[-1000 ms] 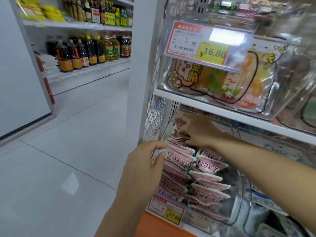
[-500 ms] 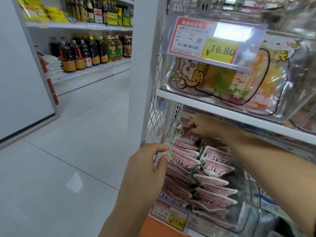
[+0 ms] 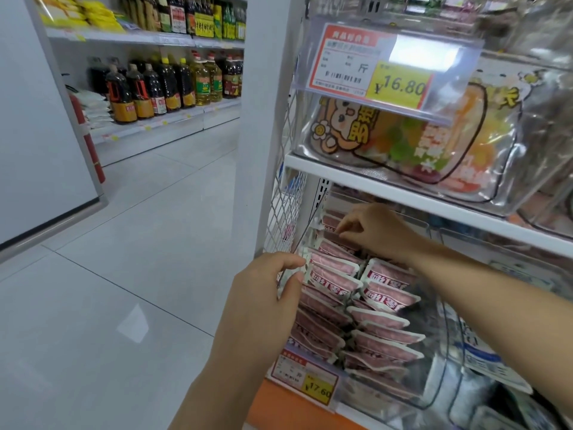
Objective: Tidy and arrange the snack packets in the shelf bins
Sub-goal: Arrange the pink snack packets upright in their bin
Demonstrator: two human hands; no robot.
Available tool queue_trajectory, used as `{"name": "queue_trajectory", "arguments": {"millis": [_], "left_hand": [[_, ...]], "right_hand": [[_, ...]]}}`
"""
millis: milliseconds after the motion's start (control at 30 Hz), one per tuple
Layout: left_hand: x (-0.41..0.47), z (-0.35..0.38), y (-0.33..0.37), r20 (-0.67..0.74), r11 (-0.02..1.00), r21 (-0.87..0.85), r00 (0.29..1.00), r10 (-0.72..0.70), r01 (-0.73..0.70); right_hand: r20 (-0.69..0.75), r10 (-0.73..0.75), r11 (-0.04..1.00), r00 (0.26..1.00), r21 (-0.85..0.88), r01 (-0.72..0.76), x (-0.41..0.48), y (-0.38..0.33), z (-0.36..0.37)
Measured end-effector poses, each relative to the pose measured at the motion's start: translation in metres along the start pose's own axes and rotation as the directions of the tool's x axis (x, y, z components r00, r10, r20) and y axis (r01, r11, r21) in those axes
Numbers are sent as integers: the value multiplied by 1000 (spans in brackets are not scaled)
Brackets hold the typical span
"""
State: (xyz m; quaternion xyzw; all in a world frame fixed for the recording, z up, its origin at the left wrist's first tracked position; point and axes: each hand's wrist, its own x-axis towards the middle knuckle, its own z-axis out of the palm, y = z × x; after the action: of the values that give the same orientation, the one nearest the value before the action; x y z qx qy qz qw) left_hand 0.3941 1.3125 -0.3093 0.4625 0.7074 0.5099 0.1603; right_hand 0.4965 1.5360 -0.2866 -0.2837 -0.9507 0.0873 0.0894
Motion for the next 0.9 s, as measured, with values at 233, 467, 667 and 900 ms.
{"name": "queue_trajectory", "arguments": {"millis": [233,467,667,900], "left_hand": [[2,3,0,-14,1000,18,1000,6,-5],[3,2,-2,-7,1000,22,1000,5,-5],[2,2,-2,7,1000,-11,1000,1,0],[1,0,-4,22,1000,-11,1000,-4,4]], "right_hand": [[86,-4,989,996,-147,16,19,-12,19],[228,-36,921,973,-370,121,26,-3,26],[90,83,984,992,-163,-67,44,7,20],[178,123,991,976,29,-130,49,15,8]]}}
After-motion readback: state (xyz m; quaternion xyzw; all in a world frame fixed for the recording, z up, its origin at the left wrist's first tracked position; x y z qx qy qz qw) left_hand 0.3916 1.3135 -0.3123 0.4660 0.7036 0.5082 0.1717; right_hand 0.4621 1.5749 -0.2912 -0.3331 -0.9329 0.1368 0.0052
